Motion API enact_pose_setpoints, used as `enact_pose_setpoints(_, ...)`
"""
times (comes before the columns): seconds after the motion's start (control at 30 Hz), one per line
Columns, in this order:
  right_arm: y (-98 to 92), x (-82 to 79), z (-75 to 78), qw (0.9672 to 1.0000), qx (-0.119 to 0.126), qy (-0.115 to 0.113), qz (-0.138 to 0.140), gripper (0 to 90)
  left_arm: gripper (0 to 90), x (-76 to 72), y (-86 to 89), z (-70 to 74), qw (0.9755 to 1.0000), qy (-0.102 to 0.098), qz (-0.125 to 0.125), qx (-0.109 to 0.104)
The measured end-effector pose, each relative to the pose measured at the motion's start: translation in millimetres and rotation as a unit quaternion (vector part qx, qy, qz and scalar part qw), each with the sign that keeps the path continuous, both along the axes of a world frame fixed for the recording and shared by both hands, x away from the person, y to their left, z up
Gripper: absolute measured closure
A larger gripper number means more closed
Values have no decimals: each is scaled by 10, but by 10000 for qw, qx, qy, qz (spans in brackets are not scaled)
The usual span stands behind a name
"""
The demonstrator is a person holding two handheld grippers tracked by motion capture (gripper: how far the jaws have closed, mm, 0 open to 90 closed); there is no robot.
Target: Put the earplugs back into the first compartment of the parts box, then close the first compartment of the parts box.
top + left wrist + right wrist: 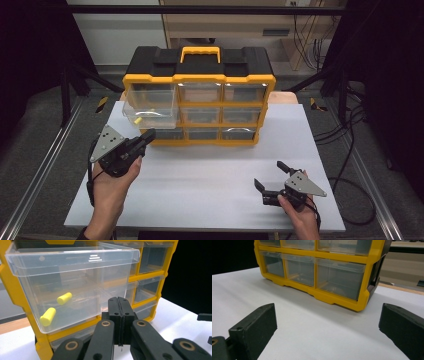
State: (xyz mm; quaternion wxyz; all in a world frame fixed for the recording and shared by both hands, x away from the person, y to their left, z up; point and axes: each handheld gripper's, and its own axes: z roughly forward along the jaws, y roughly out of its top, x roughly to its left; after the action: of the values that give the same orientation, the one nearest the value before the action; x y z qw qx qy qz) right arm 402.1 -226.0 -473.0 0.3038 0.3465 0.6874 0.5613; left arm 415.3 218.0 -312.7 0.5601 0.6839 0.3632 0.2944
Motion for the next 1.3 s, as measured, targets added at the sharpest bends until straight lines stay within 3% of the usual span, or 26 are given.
enact_pose_setpoints(0.7,2,-4,0,10000,2,4,9,19,900,79,-27,41,9999,-20,55,94)
enact_pose_setpoints(1.3,0,1,1,10000,-2,-9,14,19,900,231,-68,68,9992,-104,289,249)
